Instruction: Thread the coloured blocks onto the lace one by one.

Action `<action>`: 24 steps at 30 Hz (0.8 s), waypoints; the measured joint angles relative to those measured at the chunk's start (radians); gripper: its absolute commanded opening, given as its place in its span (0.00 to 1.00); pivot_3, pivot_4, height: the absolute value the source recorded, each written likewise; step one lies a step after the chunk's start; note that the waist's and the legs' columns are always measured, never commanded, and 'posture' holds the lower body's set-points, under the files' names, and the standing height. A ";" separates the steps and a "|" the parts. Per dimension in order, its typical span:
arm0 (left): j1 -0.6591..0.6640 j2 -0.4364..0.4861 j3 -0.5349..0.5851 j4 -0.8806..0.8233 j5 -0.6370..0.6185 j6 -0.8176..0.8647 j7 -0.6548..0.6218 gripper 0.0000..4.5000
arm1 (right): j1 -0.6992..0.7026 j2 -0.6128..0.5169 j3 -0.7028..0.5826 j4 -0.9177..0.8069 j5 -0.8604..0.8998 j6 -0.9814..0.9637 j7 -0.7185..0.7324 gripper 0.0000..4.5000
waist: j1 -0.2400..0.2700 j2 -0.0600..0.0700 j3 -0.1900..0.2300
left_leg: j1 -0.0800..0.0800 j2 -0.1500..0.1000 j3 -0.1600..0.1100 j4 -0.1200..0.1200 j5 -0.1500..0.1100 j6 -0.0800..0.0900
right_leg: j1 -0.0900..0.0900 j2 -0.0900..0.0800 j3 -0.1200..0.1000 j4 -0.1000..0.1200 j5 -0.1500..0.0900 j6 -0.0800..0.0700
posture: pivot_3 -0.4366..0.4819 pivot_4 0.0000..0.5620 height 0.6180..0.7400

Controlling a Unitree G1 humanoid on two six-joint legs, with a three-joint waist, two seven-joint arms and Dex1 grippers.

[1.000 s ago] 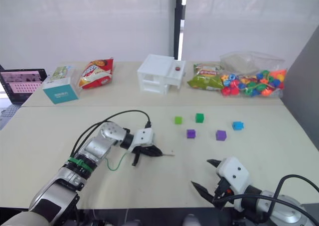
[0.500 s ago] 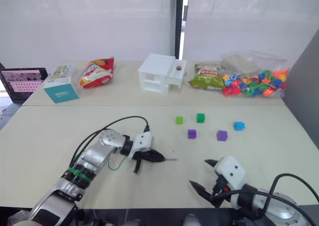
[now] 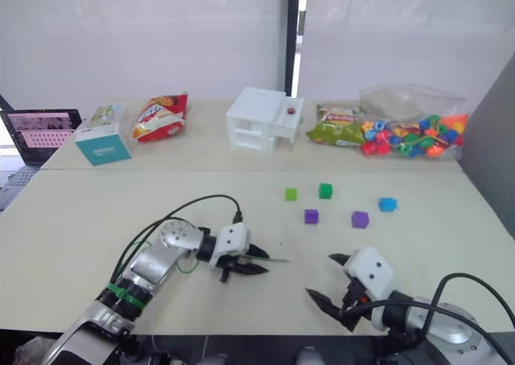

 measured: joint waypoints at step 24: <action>-0.005 -0.015 0.036 0.035 -0.054 0.026 0.027 0.01 | -0.010 0.100 -0.023 0.011 0.060 0.006 -0.042 1.00 | -0.002 -0.001 0.000 | 0.000 0.000 -0.001 0.000 0.000 0.000 | -0.001 0.000 0.000 0.000 0.001 0.001 | 0.48 0.27 1.00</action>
